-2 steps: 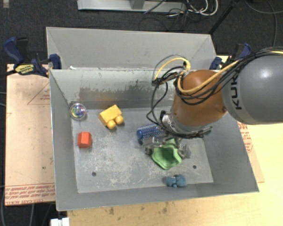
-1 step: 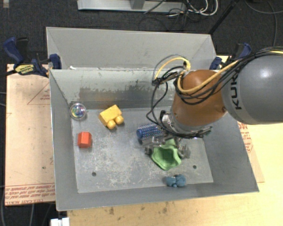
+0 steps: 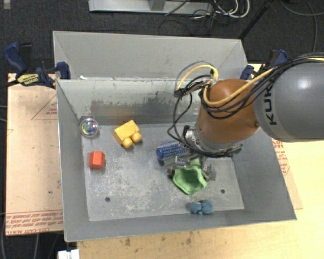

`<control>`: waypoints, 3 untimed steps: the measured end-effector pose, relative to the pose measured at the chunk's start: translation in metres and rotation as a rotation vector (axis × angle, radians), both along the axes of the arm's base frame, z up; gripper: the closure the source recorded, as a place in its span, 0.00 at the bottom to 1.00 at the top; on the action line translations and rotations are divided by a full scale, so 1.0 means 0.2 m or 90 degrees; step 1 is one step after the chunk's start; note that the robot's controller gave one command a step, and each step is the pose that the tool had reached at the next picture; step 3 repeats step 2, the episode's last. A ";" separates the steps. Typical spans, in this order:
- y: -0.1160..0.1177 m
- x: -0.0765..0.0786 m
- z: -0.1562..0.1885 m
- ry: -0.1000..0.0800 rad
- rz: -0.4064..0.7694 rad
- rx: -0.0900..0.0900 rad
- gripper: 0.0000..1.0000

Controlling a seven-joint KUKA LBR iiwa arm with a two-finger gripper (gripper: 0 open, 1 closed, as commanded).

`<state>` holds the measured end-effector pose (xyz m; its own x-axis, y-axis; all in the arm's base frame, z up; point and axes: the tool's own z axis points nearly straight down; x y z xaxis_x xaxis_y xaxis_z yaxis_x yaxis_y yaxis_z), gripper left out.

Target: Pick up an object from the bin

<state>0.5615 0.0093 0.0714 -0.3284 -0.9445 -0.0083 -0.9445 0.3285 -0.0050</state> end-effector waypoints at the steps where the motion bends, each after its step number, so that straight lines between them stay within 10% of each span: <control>1: 0.01 0.01 0.13 0.001 -0.002 -0.002 1.00; 2: 0.01 0.02 0.61 -0.002 -0.005 -0.002 1.00; 3: 0.01 0.02 0.61 -0.002 -0.005 -0.002 1.00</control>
Offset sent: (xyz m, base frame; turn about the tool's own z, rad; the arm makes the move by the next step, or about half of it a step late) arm 0.0000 -0.0001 0.0256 0.0000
